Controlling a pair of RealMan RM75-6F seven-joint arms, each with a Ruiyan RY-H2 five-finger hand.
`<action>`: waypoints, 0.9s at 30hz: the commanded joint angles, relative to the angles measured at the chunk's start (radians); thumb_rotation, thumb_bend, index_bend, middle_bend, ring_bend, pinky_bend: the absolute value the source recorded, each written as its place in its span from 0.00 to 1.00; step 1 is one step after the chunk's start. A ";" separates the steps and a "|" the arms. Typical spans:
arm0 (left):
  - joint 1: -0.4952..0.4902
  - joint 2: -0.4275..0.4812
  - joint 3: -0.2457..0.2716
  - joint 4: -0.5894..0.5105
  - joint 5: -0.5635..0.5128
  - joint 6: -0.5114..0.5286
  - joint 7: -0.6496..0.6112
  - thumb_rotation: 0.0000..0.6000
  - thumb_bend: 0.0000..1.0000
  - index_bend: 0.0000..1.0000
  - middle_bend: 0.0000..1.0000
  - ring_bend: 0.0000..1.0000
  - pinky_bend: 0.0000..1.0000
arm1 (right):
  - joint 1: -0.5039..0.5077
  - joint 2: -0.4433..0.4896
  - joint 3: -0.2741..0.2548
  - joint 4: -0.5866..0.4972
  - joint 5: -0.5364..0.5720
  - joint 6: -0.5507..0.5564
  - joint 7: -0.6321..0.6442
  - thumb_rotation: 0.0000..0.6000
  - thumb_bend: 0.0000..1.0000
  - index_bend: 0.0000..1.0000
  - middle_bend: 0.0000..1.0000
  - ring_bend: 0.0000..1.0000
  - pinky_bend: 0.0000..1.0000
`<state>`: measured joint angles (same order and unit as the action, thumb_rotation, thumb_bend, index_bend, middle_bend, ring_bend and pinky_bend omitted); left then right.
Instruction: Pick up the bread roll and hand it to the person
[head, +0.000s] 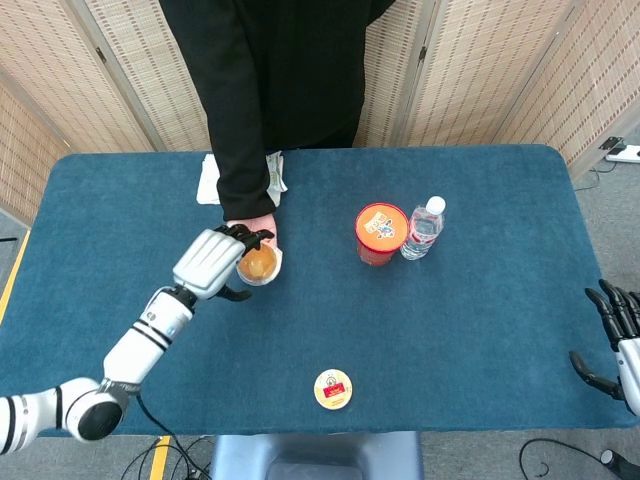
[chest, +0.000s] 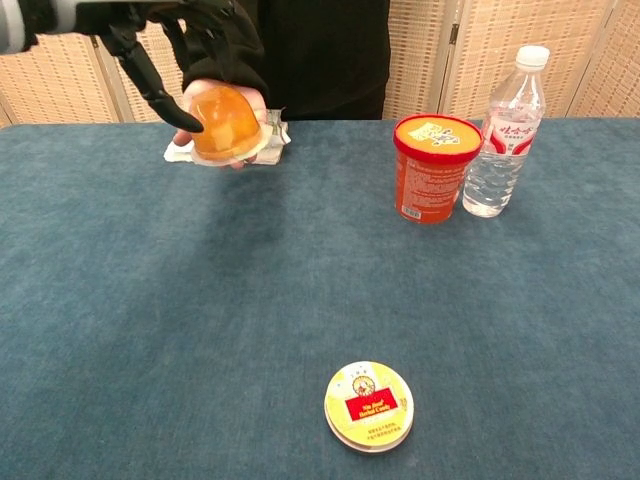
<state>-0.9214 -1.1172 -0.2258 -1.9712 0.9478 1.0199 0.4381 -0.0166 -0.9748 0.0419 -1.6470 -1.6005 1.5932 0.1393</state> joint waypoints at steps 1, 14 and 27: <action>0.044 0.054 0.014 -0.101 0.014 0.081 0.056 1.00 0.16 0.20 0.34 0.21 0.30 | 0.004 -0.004 -0.009 -0.003 -0.023 0.000 -0.012 1.00 0.26 0.00 0.00 0.00 0.00; 0.399 0.121 0.295 -0.238 0.357 0.458 0.213 1.00 0.16 0.11 0.16 0.05 0.24 | 0.020 -0.002 -0.022 0.000 -0.029 -0.031 -0.019 1.00 0.26 0.00 0.00 0.00 0.00; 0.776 -0.076 0.379 0.344 0.589 0.794 -0.273 1.00 0.16 0.07 0.12 0.04 0.21 | 0.072 -0.046 -0.008 -0.023 0.050 -0.147 -0.154 1.00 0.26 0.00 0.00 0.00 0.00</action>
<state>-0.2343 -1.1231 0.1565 -1.7837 1.5133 1.7259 0.3171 0.0456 -1.0100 0.0279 -1.6656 -1.5695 1.4635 0.0084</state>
